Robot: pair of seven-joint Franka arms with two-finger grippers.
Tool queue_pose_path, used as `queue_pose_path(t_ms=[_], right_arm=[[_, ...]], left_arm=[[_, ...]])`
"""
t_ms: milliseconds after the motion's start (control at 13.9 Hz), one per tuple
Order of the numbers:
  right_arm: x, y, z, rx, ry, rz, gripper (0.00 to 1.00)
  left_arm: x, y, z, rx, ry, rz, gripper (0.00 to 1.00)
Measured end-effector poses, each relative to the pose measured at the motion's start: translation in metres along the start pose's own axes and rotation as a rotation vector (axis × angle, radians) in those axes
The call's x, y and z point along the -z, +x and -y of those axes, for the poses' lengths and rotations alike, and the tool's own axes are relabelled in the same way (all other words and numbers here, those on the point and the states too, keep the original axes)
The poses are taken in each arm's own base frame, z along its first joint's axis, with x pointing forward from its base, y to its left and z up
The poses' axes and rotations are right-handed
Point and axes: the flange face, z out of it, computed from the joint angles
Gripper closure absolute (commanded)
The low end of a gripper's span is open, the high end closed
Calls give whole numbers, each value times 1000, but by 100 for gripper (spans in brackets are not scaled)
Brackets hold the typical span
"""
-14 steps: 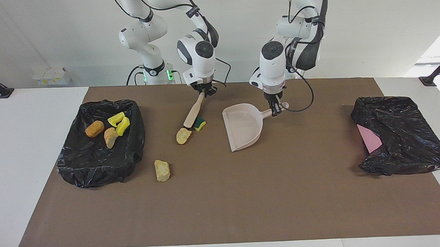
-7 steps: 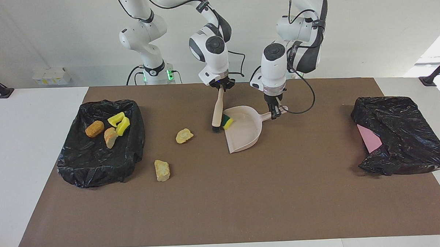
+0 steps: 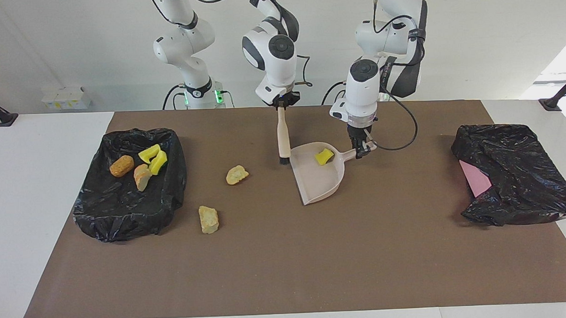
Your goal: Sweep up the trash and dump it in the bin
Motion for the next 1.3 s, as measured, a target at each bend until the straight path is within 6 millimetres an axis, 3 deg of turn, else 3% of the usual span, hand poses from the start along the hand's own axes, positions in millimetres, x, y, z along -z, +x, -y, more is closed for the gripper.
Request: queue_pose_path(t_ms=[216,505,649,865,1298], right_arm=[[19,15,-51,-64,-67,-23,100],[8,57,-118,-134,-106,-44,100],[1,72,-141,-158,-128,-38,100],[-16,85,-151,-143,-141,-11,100],[-39,92,-137,-47,-114,12,100]], left_arm=[[0,0,0,3,-1,0,100],[0,0,0,13,-1,-1,100],[0,1,-1,18,-1,-1,100],[0,1,-1,28,-1,0,100],[1,6,-5,70,0,-1,100]])
